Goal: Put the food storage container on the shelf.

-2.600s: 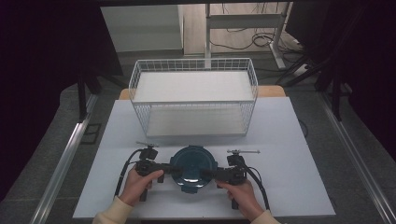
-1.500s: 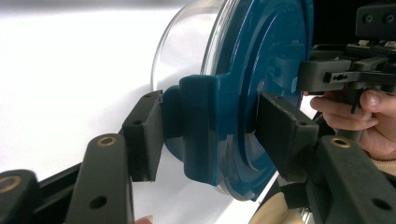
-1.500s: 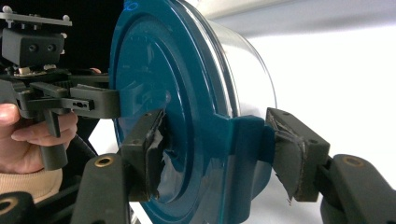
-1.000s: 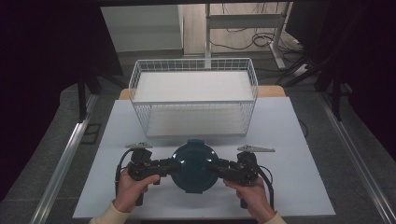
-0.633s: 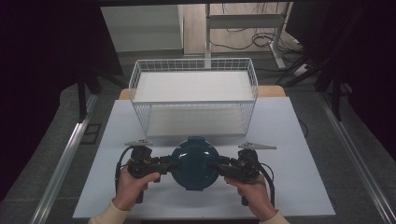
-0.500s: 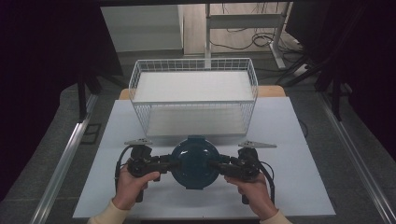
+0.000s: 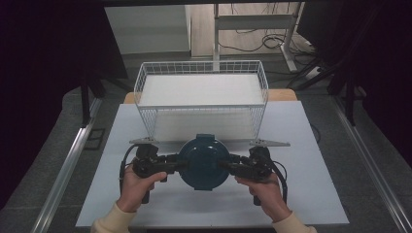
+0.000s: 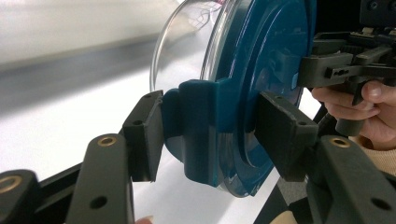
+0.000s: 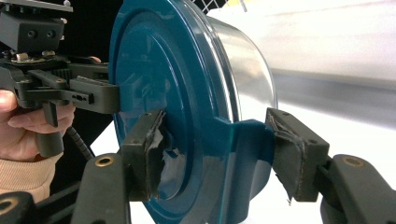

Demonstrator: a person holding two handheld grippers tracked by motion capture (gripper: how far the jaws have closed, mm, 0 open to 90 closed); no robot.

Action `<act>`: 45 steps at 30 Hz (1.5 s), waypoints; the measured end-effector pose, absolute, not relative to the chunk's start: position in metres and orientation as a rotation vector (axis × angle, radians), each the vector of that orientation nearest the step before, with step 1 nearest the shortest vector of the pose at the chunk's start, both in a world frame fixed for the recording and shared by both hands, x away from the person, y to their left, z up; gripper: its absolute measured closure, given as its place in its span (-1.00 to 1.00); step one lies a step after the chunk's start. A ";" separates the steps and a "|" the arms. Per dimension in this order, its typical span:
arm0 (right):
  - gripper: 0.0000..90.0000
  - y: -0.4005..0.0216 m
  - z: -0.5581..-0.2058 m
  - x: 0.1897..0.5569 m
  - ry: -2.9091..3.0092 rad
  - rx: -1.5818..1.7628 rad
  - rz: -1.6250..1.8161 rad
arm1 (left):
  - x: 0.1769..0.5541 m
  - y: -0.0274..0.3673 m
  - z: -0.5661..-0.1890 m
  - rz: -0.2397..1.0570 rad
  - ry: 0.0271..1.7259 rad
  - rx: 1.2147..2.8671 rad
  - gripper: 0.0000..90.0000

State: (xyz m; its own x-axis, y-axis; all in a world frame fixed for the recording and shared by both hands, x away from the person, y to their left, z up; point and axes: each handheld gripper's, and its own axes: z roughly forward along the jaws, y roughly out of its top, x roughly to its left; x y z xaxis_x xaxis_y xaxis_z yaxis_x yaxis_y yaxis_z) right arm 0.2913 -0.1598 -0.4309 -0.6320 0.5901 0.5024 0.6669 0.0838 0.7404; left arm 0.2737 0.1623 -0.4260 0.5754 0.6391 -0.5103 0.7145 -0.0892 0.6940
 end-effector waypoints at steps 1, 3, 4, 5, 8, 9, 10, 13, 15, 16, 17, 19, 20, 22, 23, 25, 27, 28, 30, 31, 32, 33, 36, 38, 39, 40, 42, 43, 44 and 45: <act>-0.11 -0.160 -0.429 0.293 -2.260 -1.312 -1.612 | 0.275 0.162 -0.424 -0.090 1.108 1.788 -0.02; -0.11 -0.160 -0.425 0.296 -2.266 -1.309 -1.617 | 0.278 0.162 -0.421 -0.086 1.106 1.784 -0.02; -0.11 -0.160 -0.423 0.297 -2.267 -1.309 -1.619 | 0.280 0.162 -0.419 -0.083 1.101 1.783 -0.02; -0.11 -0.160 -0.421 0.299 -2.271 -1.308 -1.620 | 0.281 0.163 -0.417 -0.081 1.100 1.782 -0.02; -0.11 -0.160 -0.412 0.302 -2.281 -1.304 -1.623 | 0.283 0.162 -0.413 -0.079 1.097 1.773 -0.02; -0.11 -0.159 -0.410 0.303 -2.287 -1.300 -1.627 | 0.284 0.163 -0.408 -0.070 1.088 1.773 -0.02; -0.11 -0.159 -0.410 0.303 -2.287 -1.300 -1.627 | 0.284 0.163 -0.408 -0.070 1.088 1.773 -0.02; -0.11 -0.158 -0.397 0.306 -2.312 -1.282 -1.639 | 0.286 0.164 -0.397 -0.057 1.078 1.764 -0.02; -0.11 -0.158 -0.391 0.308 -2.316 -1.274 -1.642 | 0.287 0.165 -0.392 -0.051 1.078 1.758 -0.02; -0.11 -0.157 -0.388 0.310 -2.317 -1.274 -1.644 | 0.289 0.166 -0.390 -0.049 1.075 1.757 -0.02; -0.11 -0.156 -0.385 0.311 -2.321 -1.271 -1.646 | 0.291 0.166 -0.388 -0.051 1.074 1.753 -0.02; -0.11 -0.156 -0.379 0.314 -2.333 -1.268 -1.650 | 0.294 0.167 -0.384 -0.054 1.071 1.745 -0.02; -0.11 -0.156 -0.379 0.314 -2.333 -1.268 -1.650 | 0.294 0.167 -0.384 -0.054 1.071 1.745 -0.02; -0.11 -0.155 -0.370 0.319 -2.349 -1.258 -1.651 | 0.298 0.168 -0.377 -0.053 1.067 1.740 -0.02; -0.11 -0.155 -0.368 0.320 -2.352 -1.258 -1.652 | 0.299 0.167 -0.375 -0.051 1.065 1.737 -0.02; -0.11 -0.155 -0.362 0.323 -2.359 -1.253 -1.654 | 0.302 0.168 -0.370 -0.044 1.060 1.741 -0.02; -0.11 -0.155 -0.357 0.325 -2.363 -1.248 -1.660 | 0.304 0.167 -0.364 -0.036 1.055 1.740 -0.02; -0.11 -0.155 -0.354 0.326 -2.365 -1.245 -1.663 | 0.305 0.167 -0.361 -0.032 1.050 1.742 -0.02; -0.11 -0.155 -0.351 0.327 -2.367 -1.244 -1.665 | 0.306 0.167 -0.358 -0.032 1.048 1.739 -0.02; -0.11 -0.155 -0.345 0.329 -2.372 -1.243 -1.672 | 0.308 0.167 -0.353 -0.031 1.045 1.738 -0.02; -0.11 -0.155 -0.345 0.329 -2.372 -1.243 -1.672 | 0.308 0.167 -0.353 -0.031 1.045 1.738 -0.02; -0.11 -0.155 -0.339 0.331 -2.378 -1.240 -1.677 | 0.311 0.167 -0.347 -0.029 1.041 1.737 -0.02; -0.11 -0.155 -0.332 0.333 -2.384 -1.238 -1.682 | 0.314 0.166 -0.340 -0.019 1.035 1.740 -0.02; -0.11 -0.156 -0.322 0.338 -2.386 -1.229 -1.693 | 0.318 0.166 -0.330 -0.006 1.030 1.739 -0.02; -0.11 -0.156 -0.319 0.340 -2.386 -1.229 -1.692 | 0.320 0.166 -0.327 -0.005 1.029 1.738 -0.02; -0.11 -0.156 -0.316 0.342 -2.387 -1.227 -1.694 | 0.323 0.166 -0.324 -0.002 1.026 1.735 -0.02; -0.11 -0.155 -0.312 0.344 -2.388 -1.227 -1.695 | 0.325 0.166 -0.321 -0.002 1.024 1.735 -0.02; -0.11 -0.155 -0.306 0.350 -2.397 -1.218 -1.703 | 0.330 0.167 -0.314 0.001 1.020 1.735 -0.02; -0.11 -0.155 -0.302 0.352 -2.398 -1.218 -1.700 | 0.333 0.167 -0.311 0.005 1.018 1.734 -0.02; -0.11 -0.155 -0.299 0.355 -2.399 -1.218 -1.701 | 0.336 0.168 -0.308 0.010 1.014 1.735 -0.02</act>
State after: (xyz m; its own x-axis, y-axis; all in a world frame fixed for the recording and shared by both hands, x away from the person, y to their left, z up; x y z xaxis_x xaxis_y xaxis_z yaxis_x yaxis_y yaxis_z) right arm 0.3551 -0.1546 -0.2990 -0.7066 0.5987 0.3773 0.5543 0.1368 0.8210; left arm 0.3362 0.1676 -0.3081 0.6373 0.6251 -0.4507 0.6164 -0.0624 0.7850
